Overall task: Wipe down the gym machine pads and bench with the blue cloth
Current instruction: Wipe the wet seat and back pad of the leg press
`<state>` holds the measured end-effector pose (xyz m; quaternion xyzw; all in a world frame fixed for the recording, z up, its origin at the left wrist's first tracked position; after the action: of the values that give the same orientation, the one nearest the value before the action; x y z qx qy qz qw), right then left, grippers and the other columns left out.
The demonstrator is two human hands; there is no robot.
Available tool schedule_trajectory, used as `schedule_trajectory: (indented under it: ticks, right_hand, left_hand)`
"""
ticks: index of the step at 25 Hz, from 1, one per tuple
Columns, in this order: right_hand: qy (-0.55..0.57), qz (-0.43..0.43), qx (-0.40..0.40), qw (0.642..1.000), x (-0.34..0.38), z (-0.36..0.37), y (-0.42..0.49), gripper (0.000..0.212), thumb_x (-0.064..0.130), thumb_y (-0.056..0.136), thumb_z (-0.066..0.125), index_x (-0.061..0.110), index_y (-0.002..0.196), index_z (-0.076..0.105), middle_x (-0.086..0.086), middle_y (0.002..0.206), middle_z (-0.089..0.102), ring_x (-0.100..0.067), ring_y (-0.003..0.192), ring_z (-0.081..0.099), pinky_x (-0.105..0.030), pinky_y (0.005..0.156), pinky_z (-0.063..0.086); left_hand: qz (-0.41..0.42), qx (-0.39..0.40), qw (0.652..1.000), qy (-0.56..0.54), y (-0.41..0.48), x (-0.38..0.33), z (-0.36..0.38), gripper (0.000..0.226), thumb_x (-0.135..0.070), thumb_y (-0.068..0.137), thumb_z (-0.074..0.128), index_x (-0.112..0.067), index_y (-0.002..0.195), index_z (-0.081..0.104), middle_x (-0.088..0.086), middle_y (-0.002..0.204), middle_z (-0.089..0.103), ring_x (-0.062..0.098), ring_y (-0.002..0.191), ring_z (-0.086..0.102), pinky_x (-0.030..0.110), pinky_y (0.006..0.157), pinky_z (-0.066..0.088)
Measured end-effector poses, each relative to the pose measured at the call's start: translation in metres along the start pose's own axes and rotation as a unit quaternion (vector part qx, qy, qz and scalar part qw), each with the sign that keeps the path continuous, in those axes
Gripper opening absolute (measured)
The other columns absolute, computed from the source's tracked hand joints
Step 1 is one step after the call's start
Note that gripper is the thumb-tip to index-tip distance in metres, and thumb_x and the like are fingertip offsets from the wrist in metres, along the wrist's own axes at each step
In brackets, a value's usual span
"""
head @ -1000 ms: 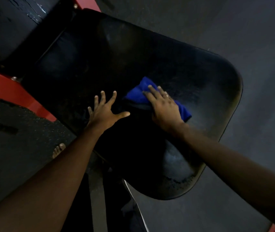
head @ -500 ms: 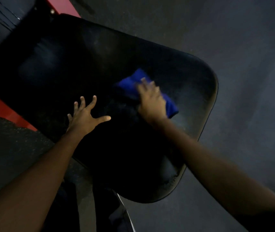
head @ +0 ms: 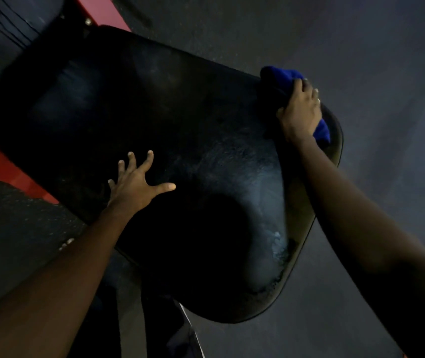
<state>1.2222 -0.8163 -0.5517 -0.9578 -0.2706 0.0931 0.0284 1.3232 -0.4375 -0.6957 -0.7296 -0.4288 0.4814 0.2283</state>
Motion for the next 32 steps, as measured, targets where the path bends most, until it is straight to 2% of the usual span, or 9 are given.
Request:
schedule_trajectory:
  ticks: [4, 9, 12, 17, 20, 23, 25, 29, 32]
  right_hand:
    - [0.024, -0.021, 0.069, 0.997, 0.072, 0.019, 0.024, 0.066, 0.02, 0.086, 0.054, 0.01, 0.148, 0.036, -0.017, 0.152, 0.04, -0.044, 0.143, 0.031, -0.053, 0.112, 0.037]
    - [0.007, -0.25, 0.148, 0.957, 0.1, 0.042, -0.119, 0.074, 0.024, 0.086, 0.058, 0.015, 0.154, 0.031, -0.009, 0.164, 0.025, -0.037, 0.151, 0.02, -0.046, 0.121, 0.027]
    - [0.005, -0.328, 0.16, 0.931, 0.092, 0.036, -0.116, 0.079, 0.029, 0.083, 0.064, 0.018, 0.154, 0.031, -0.006, 0.163, 0.028, -0.031, 0.151, 0.023, -0.044, 0.123, 0.023]
    - [-0.019, -0.204, 0.096, 0.974, 0.123, 0.044, -0.016, 0.073, 0.02, 0.083, 0.063, 0.014, 0.15, 0.036, -0.007, 0.161, 0.031, -0.034, 0.148, 0.029, -0.047, 0.12, 0.027]
    - [0.035, -0.119, 0.09, 0.988, 0.157, 0.051, -0.032, 0.067, 0.013, 0.086, 0.057, 0.011, 0.149, 0.035, -0.012, 0.161, 0.03, -0.039, 0.146, 0.028, -0.044, 0.118, 0.03]
    - [0.006, -0.308, 0.162, 0.938, 0.191, 0.072, -0.125, 0.072, 0.015, 0.087, 0.06, 0.013, 0.153, 0.031, -0.01, 0.164, 0.025, -0.037, 0.15, 0.022, -0.041, 0.12, 0.025]
    - [0.001, -0.368, 0.175, 0.913, 0.167, 0.067, -0.134, 0.075, 0.016, 0.085, 0.064, 0.018, 0.154, 0.032, -0.006, 0.164, 0.024, -0.034, 0.151, 0.022, -0.041, 0.12, 0.025]
    - [-0.051, -0.179, 0.068, 0.98, 0.095, 0.021, -0.016, 0.07, 0.014, 0.083, 0.069, 0.011, 0.146, 0.039, -0.016, 0.153, 0.038, -0.041, 0.135, 0.042, -0.049, 0.108, 0.038]
    - [-0.053, -0.102, 0.072, 0.991, 0.094, 0.024, 0.029, 0.073, 0.019, 0.086, 0.069, 0.011, 0.149, 0.033, -0.02, 0.151, 0.038, -0.044, 0.135, 0.041, -0.06, 0.111, 0.034]
  left_hand:
    - [-0.004, -0.009, 1.0, 0.006, 0.001, 0.002, 0.001, 0.108, -0.081, 0.068, 0.06, -0.047, 0.155, 0.005, 0.003, 0.166, -0.009, 0.031, 0.152, -0.009, 0.069, 0.114, 0.008]
    - [-0.003, 0.0, 1.0, -0.01, -0.002, -0.002, -0.003, 0.107, -0.076, 0.07, 0.065, -0.046, 0.155, 0.007, 0.004, 0.166, -0.008, 0.032, 0.152, -0.008, 0.069, 0.114, 0.009]
    - [-0.003, -0.02, 1.0, 0.0, -0.002, -0.001, -0.002, 0.108, -0.076, 0.069, 0.065, -0.046, 0.155, 0.007, 0.004, 0.166, -0.007, 0.031, 0.152, -0.007, 0.069, 0.114, 0.01]
    - [0.0, -0.027, 1.0, -0.006, 0.0, 0.001, 0.002, 0.108, -0.078, 0.069, 0.064, -0.047, 0.154, 0.006, 0.003, 0.166, -0.008, 0.031, 0.152, -0.009, 0.07, 0.114, 0.009]
    - [-0.001, -0.018, 1.0, -0.012, 0.002, 0.004, 0.001, 0.107, -0.077, 0.069, 0.064, -0.047, 0.155, 0.006, 0.003, 0.166, -0.008, 0.031, 0.152, -0.008, 0.07, 0.113, 0.009]
    - [0.002, -0.018, 1.0, -0.009, 0.004, 0.002, 0.001, 0.106, -0.076, 0.069, 0.066, -0.046, 0.154, 0.012, 0.004, 0.166, -0.006, 0.032, 0.152, -0.006, 0.071, 0.112, 0.011]
    - [0.001, -0.032, 0.999, -0.01, 0.003, 0.004, 0.001, 0.106, -0.077, 0.068, 0.066, -0.046, 0.154, 0.013, 0.004, 0.166, -0.005, 0.032, 0.152, -0.006, 0.071, 0.112, 0.011]
    - [0.003, -0.022, 1.0, -0.008, 0.003, 0.002, 0.003, 0.109, -0.079, 0.068, 0.063, -0.047, 0.154, 0.006, 0.004, 0.166, -0.007, 0.033, 0.152, -0.007, 0.071, 0.112, 0.01]
    - [0.001, -0.017, 1.0, -0.004, 0.003, 0.002, 0.002, 0.108, -0.079, 0.068, 0.063, -0.047, 0.154, 0.005, 0.004, 0.166, -0.009, 0.033, 0.152, -0.008, 0.072, 0.111, 0.009]
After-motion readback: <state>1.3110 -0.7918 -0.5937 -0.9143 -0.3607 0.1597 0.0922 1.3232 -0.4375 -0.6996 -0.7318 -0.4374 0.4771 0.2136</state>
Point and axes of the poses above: each hand's wrist, its own y-axis towards the middle knuckle, its own z-axis out of the palm, x = y × z, the point moved 7 cm from there along y, towards the middle knuckle
